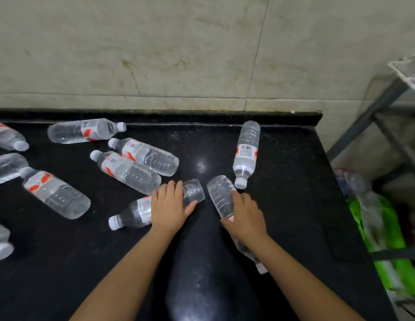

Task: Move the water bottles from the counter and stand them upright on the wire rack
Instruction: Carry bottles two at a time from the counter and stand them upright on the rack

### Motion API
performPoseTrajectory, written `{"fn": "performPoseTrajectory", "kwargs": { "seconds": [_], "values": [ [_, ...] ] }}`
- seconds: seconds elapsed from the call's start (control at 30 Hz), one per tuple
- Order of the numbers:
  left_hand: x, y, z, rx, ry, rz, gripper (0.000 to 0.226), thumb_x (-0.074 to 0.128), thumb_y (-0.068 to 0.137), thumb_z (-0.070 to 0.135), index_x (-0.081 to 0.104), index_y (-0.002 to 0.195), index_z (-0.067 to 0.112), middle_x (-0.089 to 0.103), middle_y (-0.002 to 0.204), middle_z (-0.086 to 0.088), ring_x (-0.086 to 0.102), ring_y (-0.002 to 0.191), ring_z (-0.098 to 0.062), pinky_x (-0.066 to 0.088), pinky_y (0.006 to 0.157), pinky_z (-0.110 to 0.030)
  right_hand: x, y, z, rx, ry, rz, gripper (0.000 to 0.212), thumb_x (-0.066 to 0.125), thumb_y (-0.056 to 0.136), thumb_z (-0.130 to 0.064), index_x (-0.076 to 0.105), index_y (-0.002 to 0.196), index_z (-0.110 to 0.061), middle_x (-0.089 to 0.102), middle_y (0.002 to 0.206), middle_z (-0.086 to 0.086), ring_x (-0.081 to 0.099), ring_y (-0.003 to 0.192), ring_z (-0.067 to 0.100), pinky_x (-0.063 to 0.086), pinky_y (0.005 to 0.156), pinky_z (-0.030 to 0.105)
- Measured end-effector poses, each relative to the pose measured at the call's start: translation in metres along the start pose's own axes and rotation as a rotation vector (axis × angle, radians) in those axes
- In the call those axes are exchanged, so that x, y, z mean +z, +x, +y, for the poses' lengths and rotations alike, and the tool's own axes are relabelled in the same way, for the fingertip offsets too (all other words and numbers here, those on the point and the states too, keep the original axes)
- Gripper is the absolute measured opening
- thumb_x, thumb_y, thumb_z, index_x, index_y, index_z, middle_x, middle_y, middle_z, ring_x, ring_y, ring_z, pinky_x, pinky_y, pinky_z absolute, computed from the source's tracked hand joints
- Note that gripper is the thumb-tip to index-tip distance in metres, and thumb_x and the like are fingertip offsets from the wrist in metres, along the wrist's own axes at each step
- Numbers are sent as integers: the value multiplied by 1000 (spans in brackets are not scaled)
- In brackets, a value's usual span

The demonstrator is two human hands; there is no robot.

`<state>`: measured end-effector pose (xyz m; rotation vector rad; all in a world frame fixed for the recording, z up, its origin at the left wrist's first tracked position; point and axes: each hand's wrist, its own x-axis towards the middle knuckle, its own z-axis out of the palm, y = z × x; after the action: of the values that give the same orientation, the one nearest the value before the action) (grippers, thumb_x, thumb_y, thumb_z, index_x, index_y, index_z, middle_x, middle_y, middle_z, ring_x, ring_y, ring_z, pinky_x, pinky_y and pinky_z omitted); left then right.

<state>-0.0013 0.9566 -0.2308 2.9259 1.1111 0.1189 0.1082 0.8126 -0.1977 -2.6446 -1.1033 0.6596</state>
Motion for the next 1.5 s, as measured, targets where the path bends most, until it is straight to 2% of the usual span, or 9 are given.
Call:
{"fn": "performPoseTrajectory", "kwargs": {
  "seconds": [0.17, 0.33, 0.47, 0.63, 0.73, 0.87, 1.0, 1.2, 1.5],
  "values": [
    [3, -12, -18, 215, 67, -71, 91, 89, 31, 47, 52, 103, 6, 70, 83, -13, 64, 63, -27, 54, 56, -31, 1, -20, 2, 6, -84, -59, 84, 62, 82, -29, 9, 145, -18, 32, 139, 7, 39, 123, 27, 39, 99, 37],
    [-19, -3, -37, 412, -47, -224, 79, 84, 59, 39, 57, 122, 0, 66, 112, -16, 64, 88, -35, 54, 78, -37, 4, -47, -4, 14, -169, -143, 86, 63, 81, -20, 7, 146, -19, 27, 142, 3, 37, 124, 25, 39, 102, 37],
    [-18, -32, -70, 786, -144, -161, 87, 89, 34, 48, 57, 109, 17, 72, 94, 0, 69, 73, -17, 56, 70, -24, 9, -69, -7, -182, -378, -192, 78, 57, 81, -7, 14, 145, -23, 25, 147, -1, 33, 130, 24, 25, 112, 38],
    [-37, -69, -105, 1039, -188, -500, 68, 66, 63, 21, 47, 128, 25, 54, 133, 1, 38, 131, -16, 17, 112, -40, 14, -91, -3, -436, -488, -309, 64, 51, 82, -1, 34, 139, -25, 32, 147, -5, 14, 143, 17, 6, 119, 43],
    [-51, -83, -104, 861, -163, -787, 67, 44, 65, 32, 49, 131, 21, 38, 146, 5, 11, 139, -5, 0, 117, -40, 18, -97, -6, -385, -323, -271, 45, 49, 86, -3, 50, 128, -20, 41, 143, -3, 18, 142, 16, 6, 118, 40],
    [-42, -99, -88, 356, -321, -328, 54, 49, 80, 37, 50, 130, 15, 36, 148, -7, 19, 142, -23, 15, 118, -48, 39, -95, -27, 28, -97, 217, 40, 54, 87, -23, 51, 126, -13, 35, 145, 6, 26, 138, 23, 20, 115, 46],
    [-37, -107, -53, -59, -264, -291, 68, 52, 88, 34, 21, 144, 9, 6, 155, -17, 3, 143, -35, 16, 115, -49, 50, -83, -51, 527, 142, 242, 82, 62, 82, -36, 10, 144, -20, 3, 151, 13, 21, 132, 35, 34, 104, 51],
    [-26, -100, -36, -234, -360, -235, 85, 59, 84, 29, 6, 146, 4, -1, 156, -17, -1, 144, -33, 17, 114, -47, 53, -65, -56, 680, 139, 229, 85, 63, 81, -25, 6, 144, -25, 0, 150, 16, 25, 127, 35, 38, 100, 46],
    [-20, -101, -55, -297, -512, -213, 81, 66, 77, 21, 19, 144, 19, 9, 154, -8, 23, 131, -39, 32, 106, -49, 52, -73, -57, 653, 110, 169, 88, 63, 82, -25, 2, 145, -28, 14, 143, 22, 29, 125, 35, 38, 100, 45]
  ]
}}
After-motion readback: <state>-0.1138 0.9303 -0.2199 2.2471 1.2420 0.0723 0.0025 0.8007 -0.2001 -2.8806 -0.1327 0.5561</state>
